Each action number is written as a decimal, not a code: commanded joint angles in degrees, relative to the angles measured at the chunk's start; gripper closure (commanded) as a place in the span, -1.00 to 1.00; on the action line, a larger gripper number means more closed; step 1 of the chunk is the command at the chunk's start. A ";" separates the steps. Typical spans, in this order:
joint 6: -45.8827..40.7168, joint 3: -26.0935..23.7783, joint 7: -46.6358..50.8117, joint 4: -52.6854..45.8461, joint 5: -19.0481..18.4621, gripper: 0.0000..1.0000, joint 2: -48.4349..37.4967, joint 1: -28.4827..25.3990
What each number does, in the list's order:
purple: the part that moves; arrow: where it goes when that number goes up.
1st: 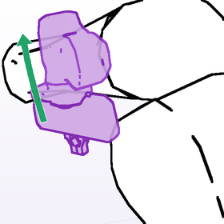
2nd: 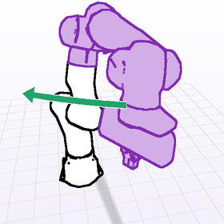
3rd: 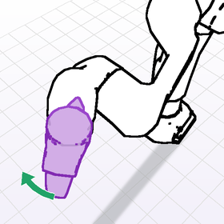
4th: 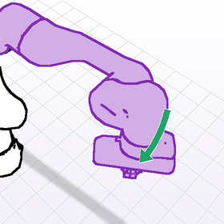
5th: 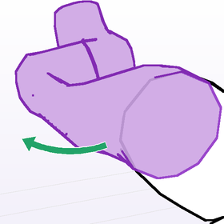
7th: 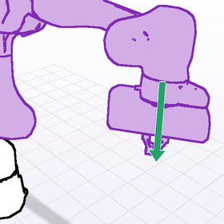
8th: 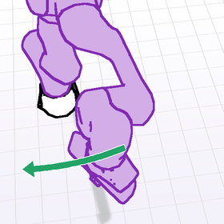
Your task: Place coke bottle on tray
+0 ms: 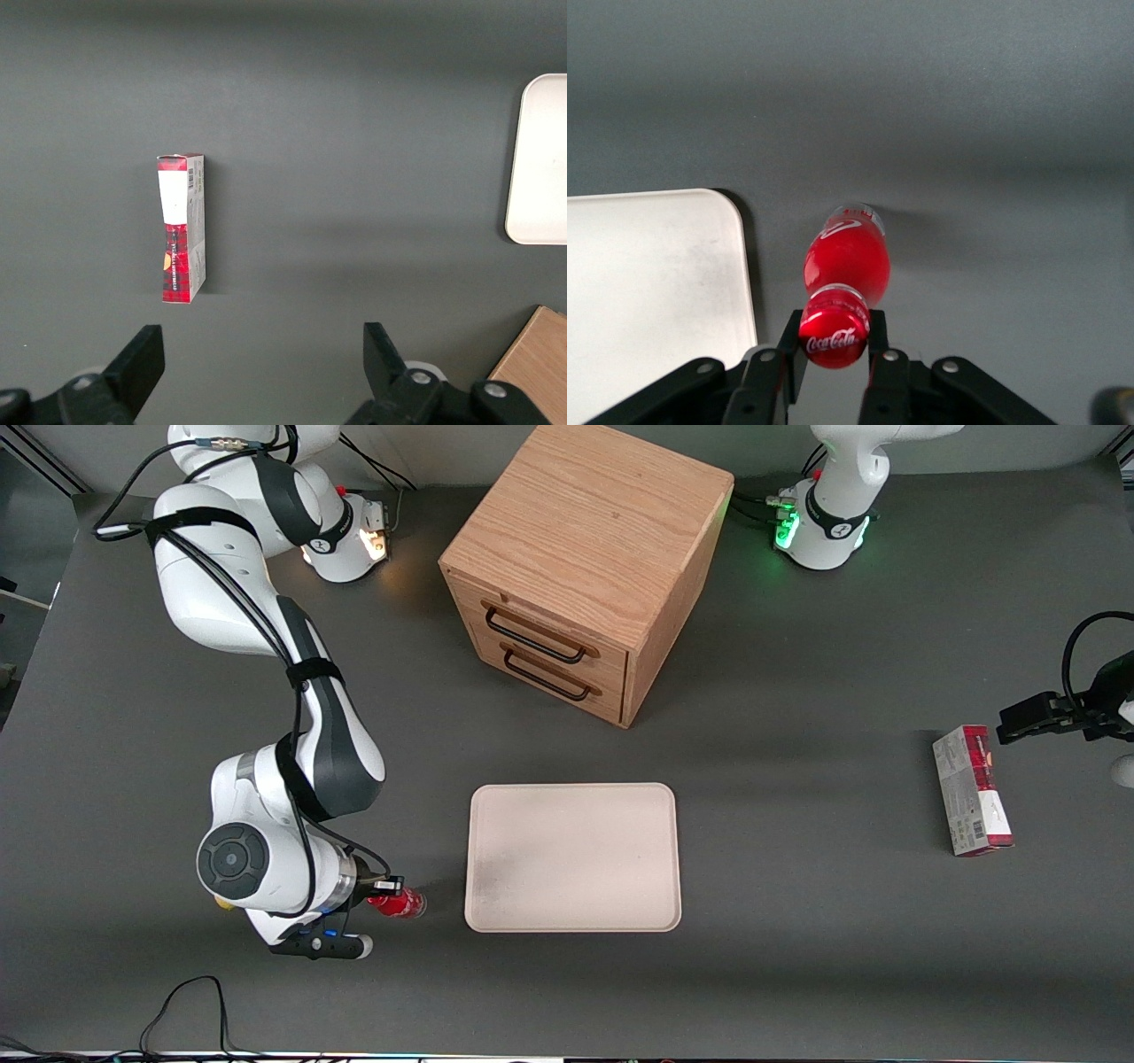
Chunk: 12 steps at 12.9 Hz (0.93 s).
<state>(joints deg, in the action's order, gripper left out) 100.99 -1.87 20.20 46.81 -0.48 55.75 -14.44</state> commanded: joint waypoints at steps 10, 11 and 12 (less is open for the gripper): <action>-13.50 1.16 -8.25 36.25 2.33 1.00 -41.71 2.67; -9.28 1.25 -8.25 44.69 2.33 1.00 -47.69 2.58; -6.63 1.25 -8.68 50.26 2.33 1.00 -51.58 2.58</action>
<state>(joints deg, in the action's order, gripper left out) 85.94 -1.36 13.39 74.58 0.58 19.68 -11.69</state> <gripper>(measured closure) 0.692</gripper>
